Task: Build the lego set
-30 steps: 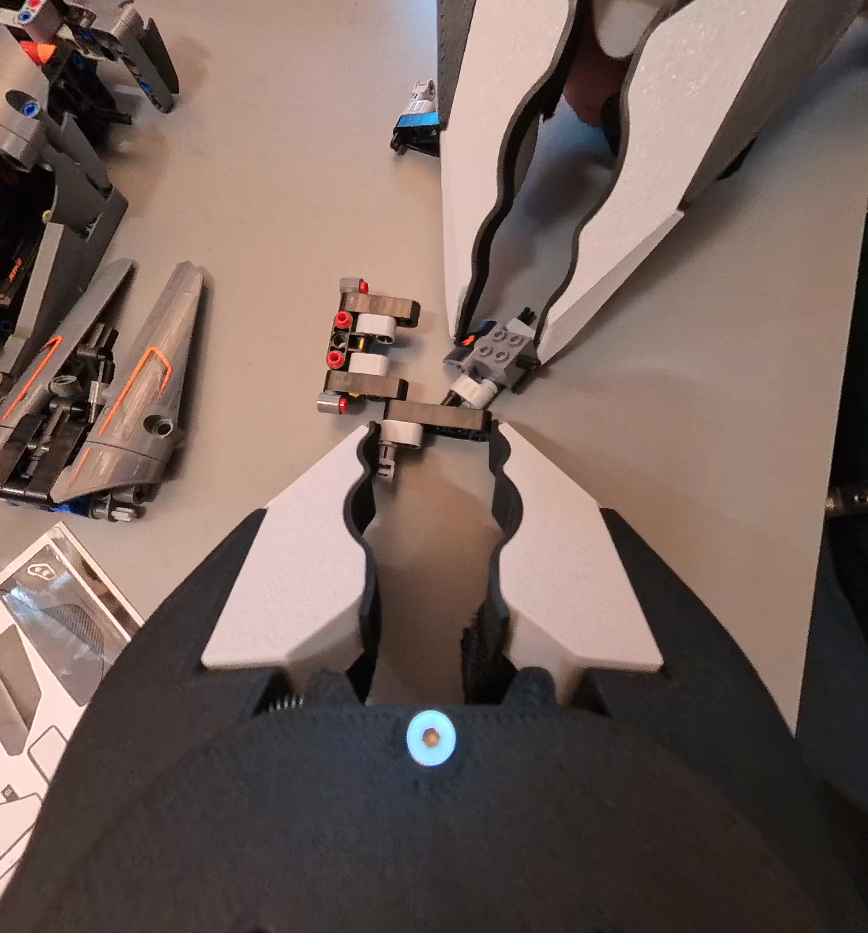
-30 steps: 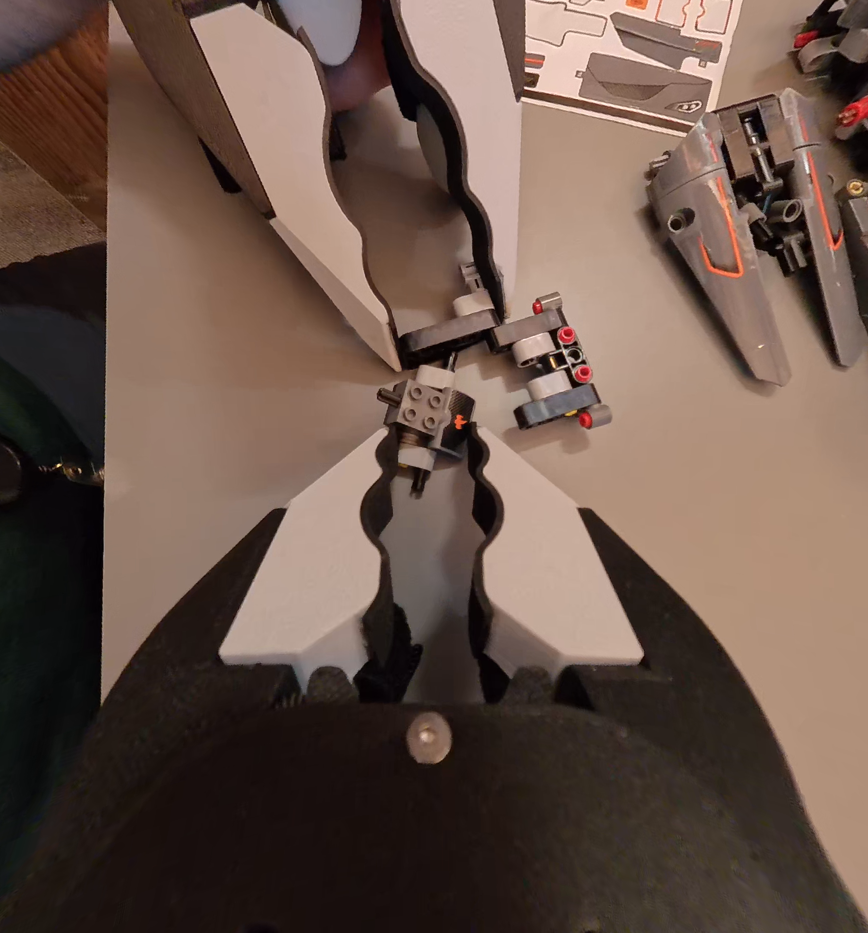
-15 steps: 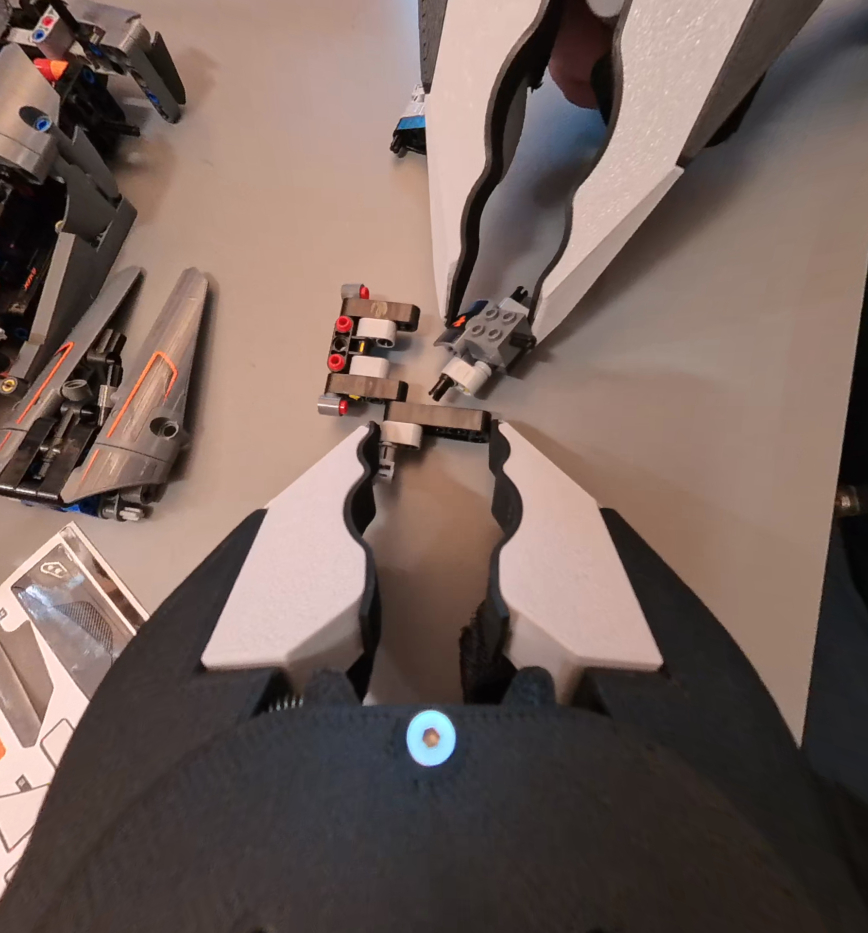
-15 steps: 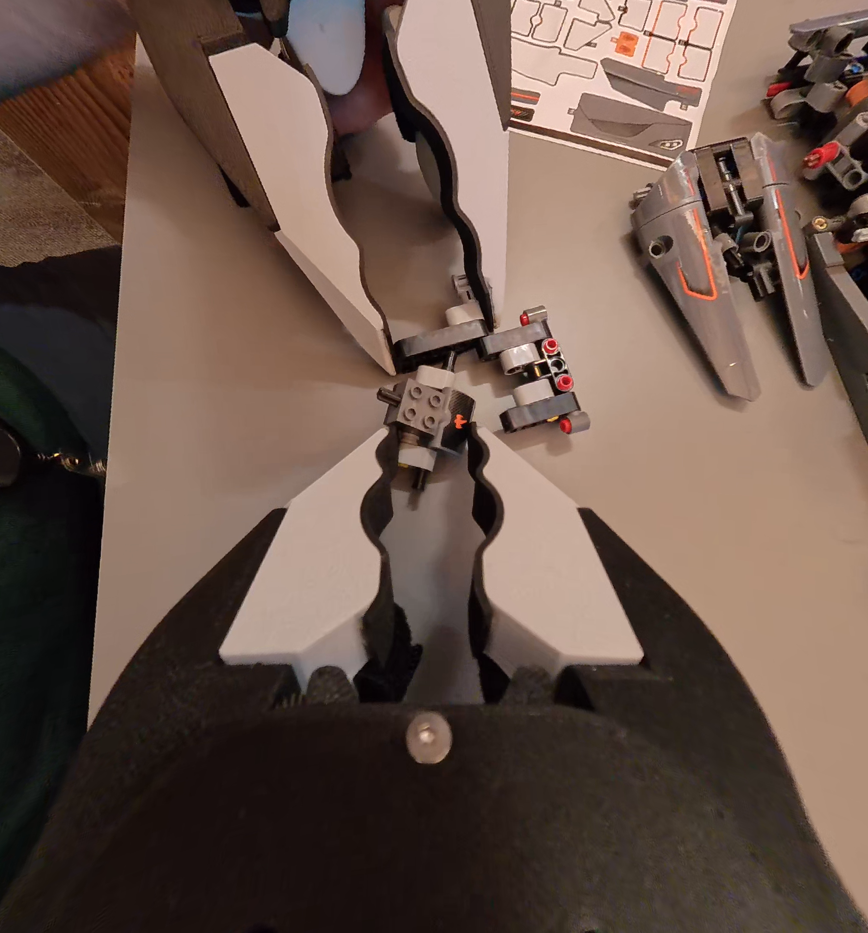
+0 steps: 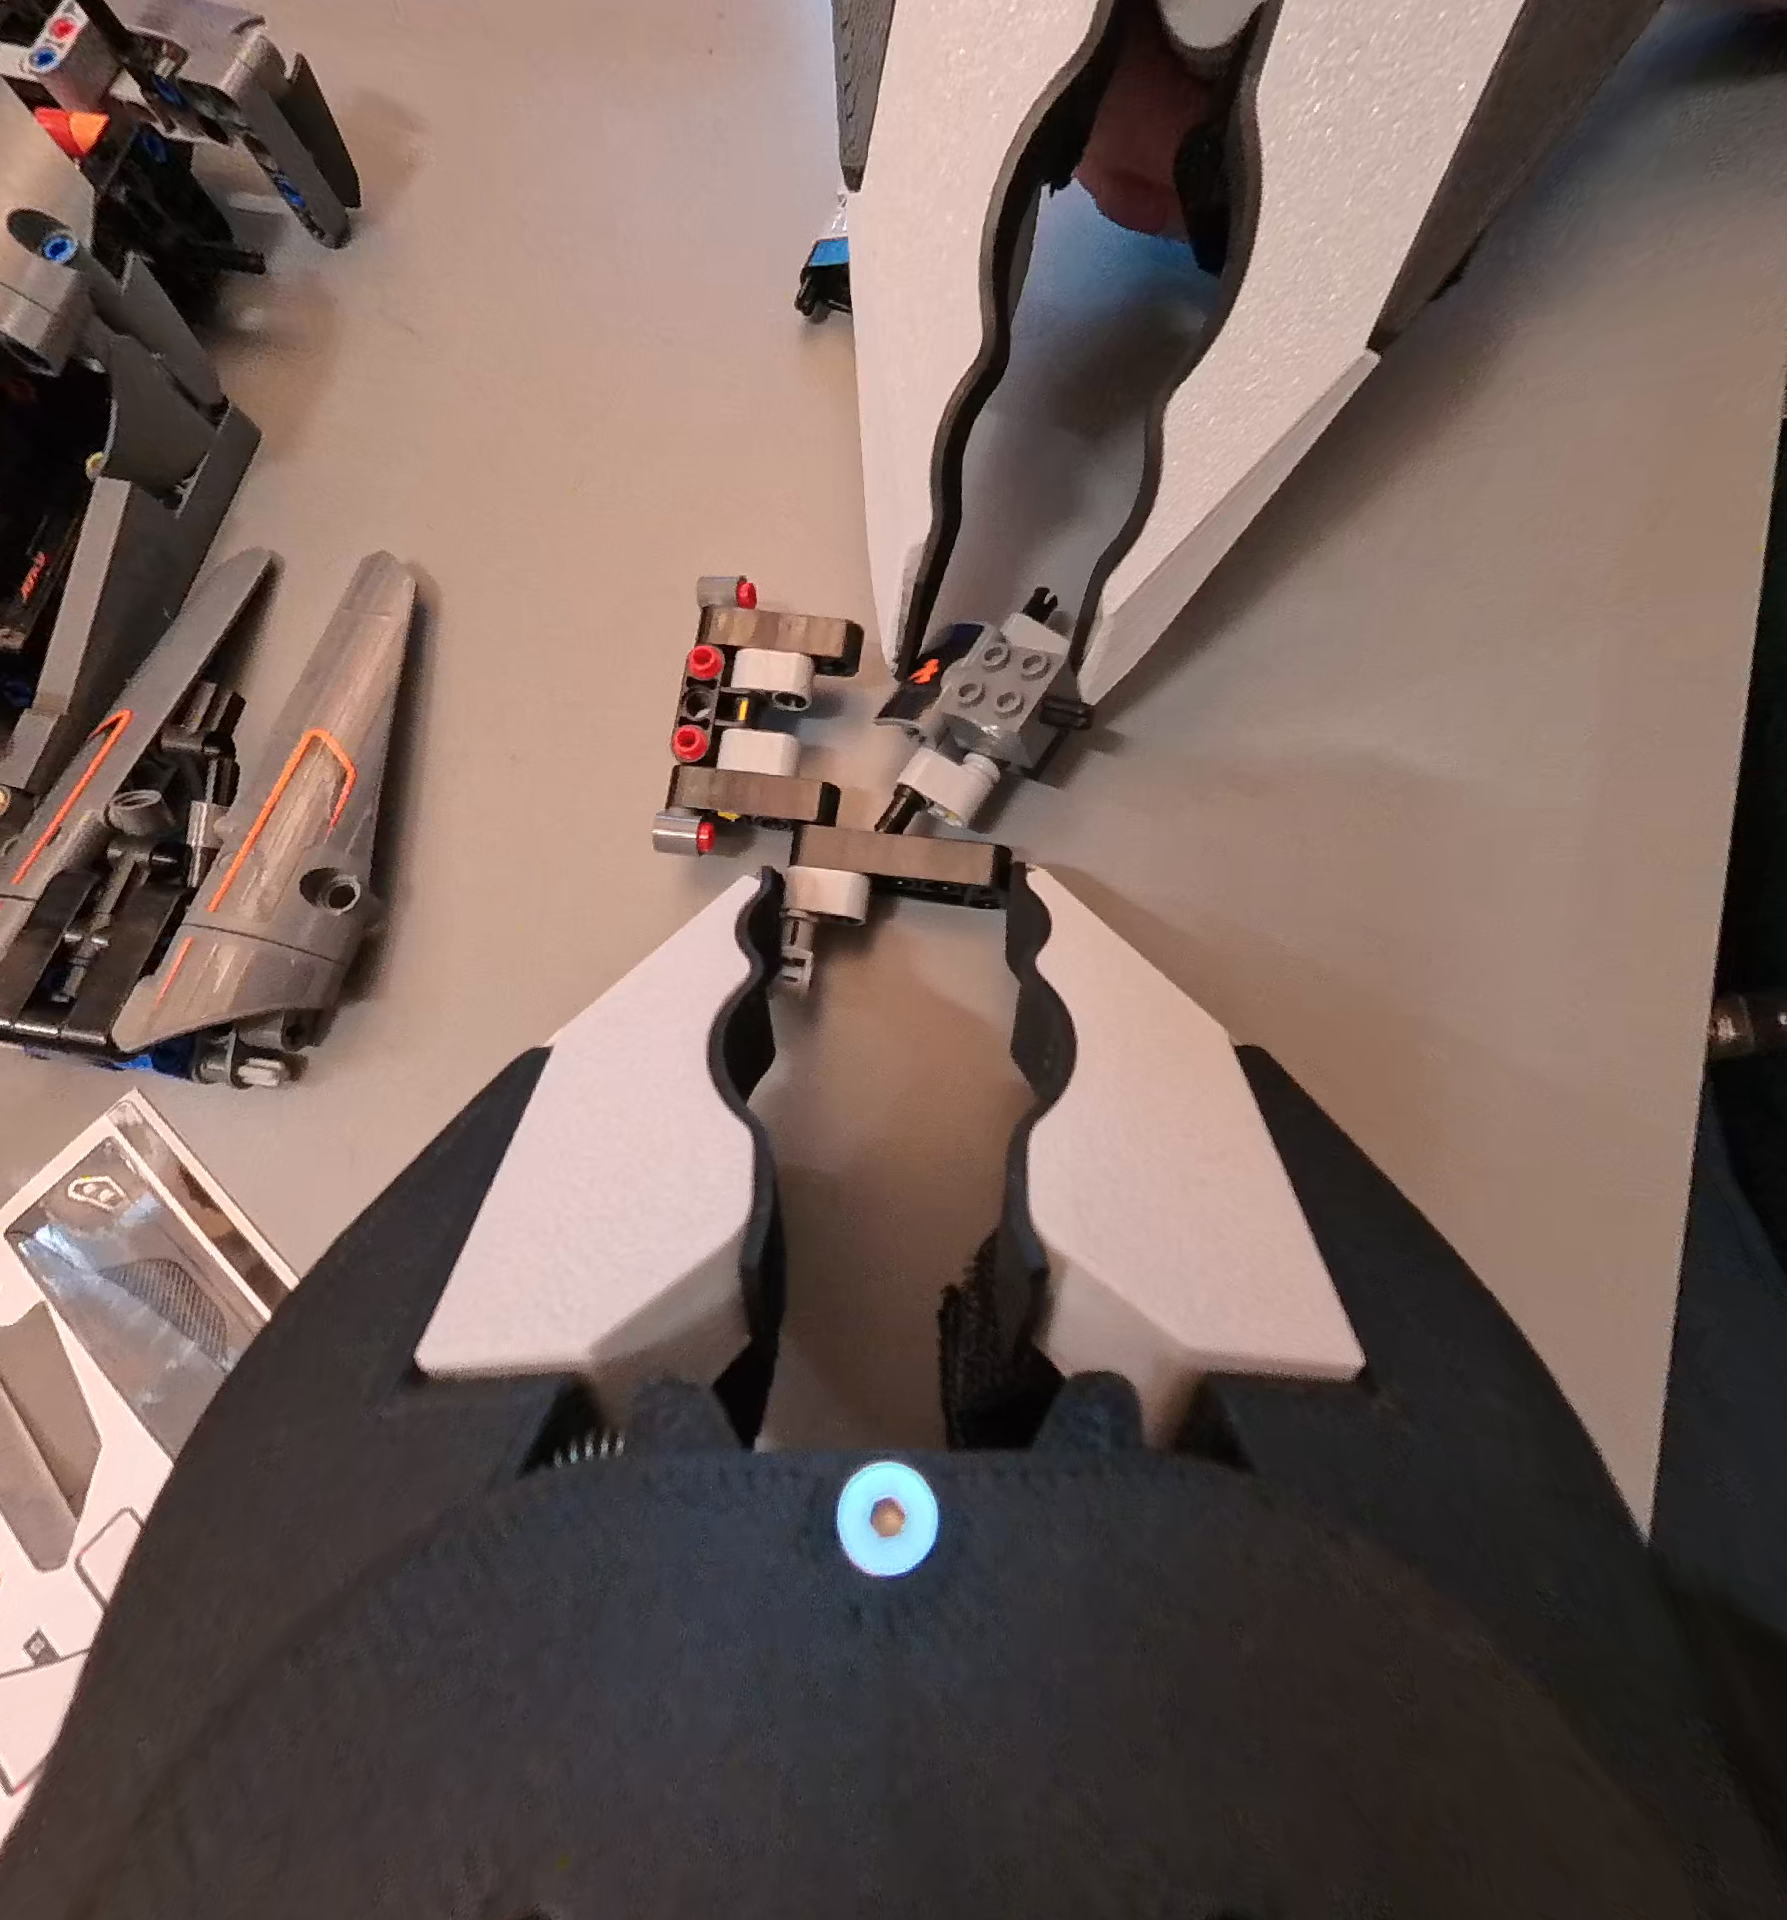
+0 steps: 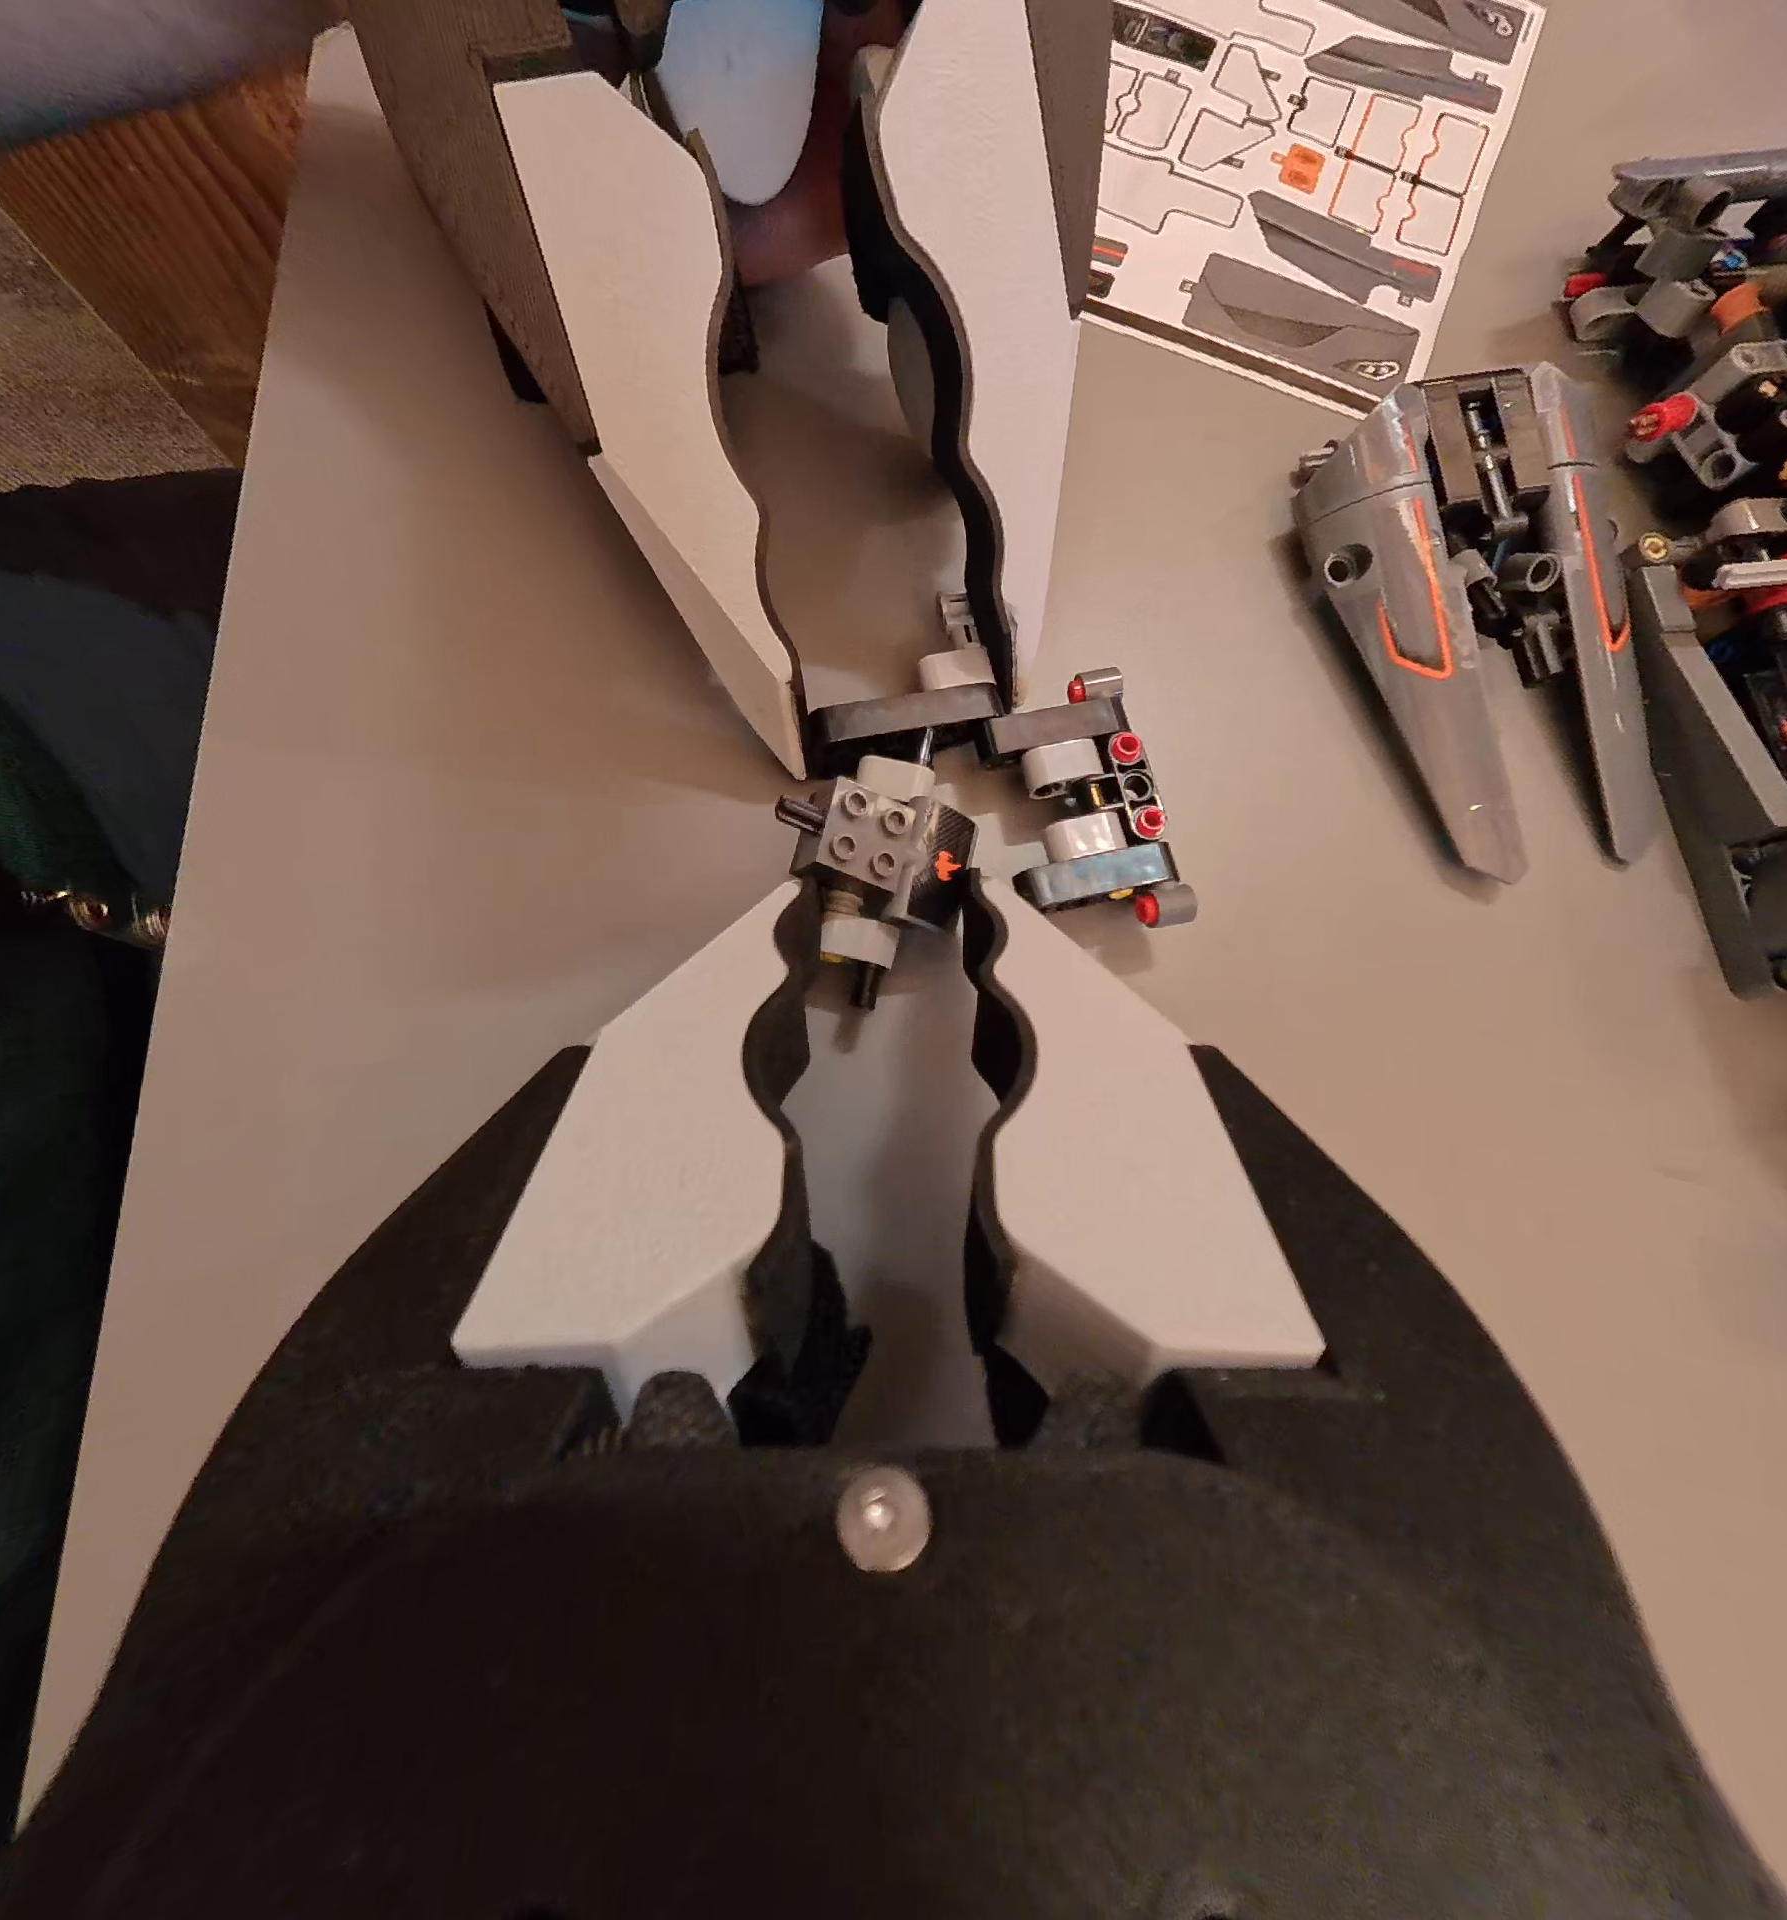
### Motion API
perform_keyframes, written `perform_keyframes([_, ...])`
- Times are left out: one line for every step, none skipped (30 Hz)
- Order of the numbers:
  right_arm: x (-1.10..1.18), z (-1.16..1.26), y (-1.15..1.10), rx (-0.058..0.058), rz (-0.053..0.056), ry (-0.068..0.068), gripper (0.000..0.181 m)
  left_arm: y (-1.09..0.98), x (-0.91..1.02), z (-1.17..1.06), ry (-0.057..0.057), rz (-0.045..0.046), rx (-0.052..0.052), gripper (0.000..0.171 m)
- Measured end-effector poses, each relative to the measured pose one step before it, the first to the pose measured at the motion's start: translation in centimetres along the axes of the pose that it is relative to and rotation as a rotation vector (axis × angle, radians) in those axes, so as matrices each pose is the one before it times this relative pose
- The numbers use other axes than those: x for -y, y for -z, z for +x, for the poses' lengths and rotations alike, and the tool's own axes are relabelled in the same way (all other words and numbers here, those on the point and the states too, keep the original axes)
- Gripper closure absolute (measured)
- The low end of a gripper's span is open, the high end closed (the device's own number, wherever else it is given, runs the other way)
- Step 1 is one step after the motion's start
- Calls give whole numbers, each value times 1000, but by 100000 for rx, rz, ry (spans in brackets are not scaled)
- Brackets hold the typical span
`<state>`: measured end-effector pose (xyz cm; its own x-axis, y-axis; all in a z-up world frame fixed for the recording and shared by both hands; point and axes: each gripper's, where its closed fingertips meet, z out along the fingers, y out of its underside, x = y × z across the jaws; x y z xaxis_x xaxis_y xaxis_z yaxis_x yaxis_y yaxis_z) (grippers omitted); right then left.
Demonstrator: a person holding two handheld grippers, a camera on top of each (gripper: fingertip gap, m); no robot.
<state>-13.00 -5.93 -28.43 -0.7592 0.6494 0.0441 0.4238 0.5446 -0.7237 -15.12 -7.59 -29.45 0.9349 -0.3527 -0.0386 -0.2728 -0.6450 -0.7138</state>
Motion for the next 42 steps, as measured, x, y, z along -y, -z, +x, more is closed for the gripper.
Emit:
perform_keyframes([-31, 13, -21, 52, 64, 133, 157, -8, 6, -3, -66, -14, -193, 130])
perform_keyframes([-25, 6, -11, -18, 77, 196, 157, -13, 10, -3, 57, -11, -228, 130])
perform_keyframes([-5, -2, -2, -16, 74, 167, 157, 1, -3, -4, 10, -7, -193, 130])
perform_keyframes([-5, 5, 0, 2, 114, 202, 157, -11, 9, -6, -84, -9, -117, 130])
perform_keyframes([-2, -1, 9, 23, 83, 150, 157, -7, 7, 4, -70, 1, -93, 130])
perform_keyframes([2, 13, 1, 66, 61, 28, 157, -4, -9, -2, 8, 23, -113, 130])
perform_keyframes([-20, -4, -6, 96, 38, -31, 157, -5, 5, 6, 60, 9, -105, 130])
perform_keyframes([-12, 3, -15, 70, 31, -7, 157, -2, 0, -8, 54, -5, -78, 130])
perform_keyframes([-4, -5, -6, 7, 53, 59, 157, -6, 4, 3, 1, -15, -47, 130])
perform_keyframes([-14, 4, 2, -2, 22, 82, 157, 1, -2, -6, -113, -11, -14, 130])
perform_keyframes([-6, 4, -2, 6, 78, 88, 157, 0, 0, 2, -35, -2, -32, 130])
perform_keyframes([7, 3, 2, 10, 121, 85, 157, 3, 9, -3, 33, -10, -58, 130])
perform_keyframes([3, -4, 4, 52, 88, 67, 157, 0, 0, -1, -53, -2, -20, 130])
perform_keyframes([1, 1, -5, 27, 125, 93, 157, -3, 4, 4, -62, 8, 6, 130])
perform_keyframes([2, -5, 7, 3, 114, 65, 157, -4, 4, 0, 82, 0, -54, 130])
perform_keyframes([-7, 0, -4, 42, 43, 4, 157, 2, -2, -4, 11, 6, -31, 130])
perform_keyframes([-12, -4, -12, 82, 57, 27, 157, 0, 0, 6, 7, -1, -38, 130])
perform_keyframes([-1, -21, 4, 140, 210, 133, 157, 1, 0, -4, -13, 17, -47, 130])
perform_keyframes([4, -13, -1, 126, 214, 107, 157, 3, -3, 3, 61, -2, -55, 130])
perform_keyframes([-3, 8, -1, 30, 140, 107, 157, -3, 1, -2, 7, -22, -74, 130])
perform_keyframes([-4, 9, 3, -13, 159, 153, 157, -2, 1, 3, -195, -10, -51, 130])
perform_keyframes([-4, -6, 9, 27, 214, 240, 157, -4, 3, -2, -88, -5, -119, 130])
perform_keyframes([0, 14, 18, -83, 188, 287, 157, -9, 6, 4, -115, -27, -202, 130])
perform_keyframes([1, 19, 36, -179, 240, 290, 157, -12, 7, -3, -328, -58, -129, 130])
perform_keyframes([7, 6, 26, -93, 374, 206, 157, -18, 14, -6, -272, -61, -106, 130])
perform_keyframes([-18, 5, 15, 30, 484, -9, 157, -12, 17, 9, -128, 75, -158, 130])
perform_keyframes([-22, -8, -8, 194, 357, -208, 157, -8, 3, -2, 68, 152, -212, 130])
perform_keyframes([29, 14, 11, -110, 311, 124, 157, 2, 0, 3, 16, 44, -147, 130])
perform_keyframes([53, 35, 31, -424, 279, 573, 157, 1, -3, 3, -129, -44, -23, 130])
perform_keyframes([22, 7, 18, -348, 42, 604, 157, 6, -5, -3, -95, 11, 1, 130])
perform_keyframes([-35, -9, -27, -100, -296, 358, 157, 0, 0, -3, 111, 14, -146, 130])
perform_keyframes([-63, -10, -40, 41, -447, 421, 157, -2, 0, -2, -40, -27, -96, 130])
perform_keyframes([-23, -14, -15, -108, -231, 674, 157, -2, 1, -1, -266, -12, -63, 130])
perform_keyframes([27, 22, 13, -249, 56, 702, 157, -6, 5, 1, -183, -7, -126, 130])
perform_keyframes([23, 8, 28, -145, 11, 601, 157, 5, -4, -3, -25, 35, -188, 130])
perform_keyframes([-14, -15, -2, -11, -297, 507, 157, -5, -7, 7, -115, 43, -240, 130])
perform_keyframes([-36, 6, -17, -41, -544, 412, 157, 1, 1, 11, -214, 28, -251, 130])
perform_keyframes([-18, 0, -2, -190, -569, 579, 157, -5, 4, 6, -229, -18, -188, 130])
perform_keyframes([-14, 36, 26, -375, -542, 640, 157, 0, -3, -1, -110, -22, -206, 130])
perform_keyframes([-55, 91, 37, -399, -617, 218, 157, -6, 3, -8, -98, -28, -179, 130])
perform_keyframes([-79, 37, 38, 0, -530, 128, 157, -4, 0, 0, -168, -44, -114, 130])
perform_keyframes([-63, -10, 35, 216, -223, 274, 157, 1, -3, -13, -90, -25, -110, 130])
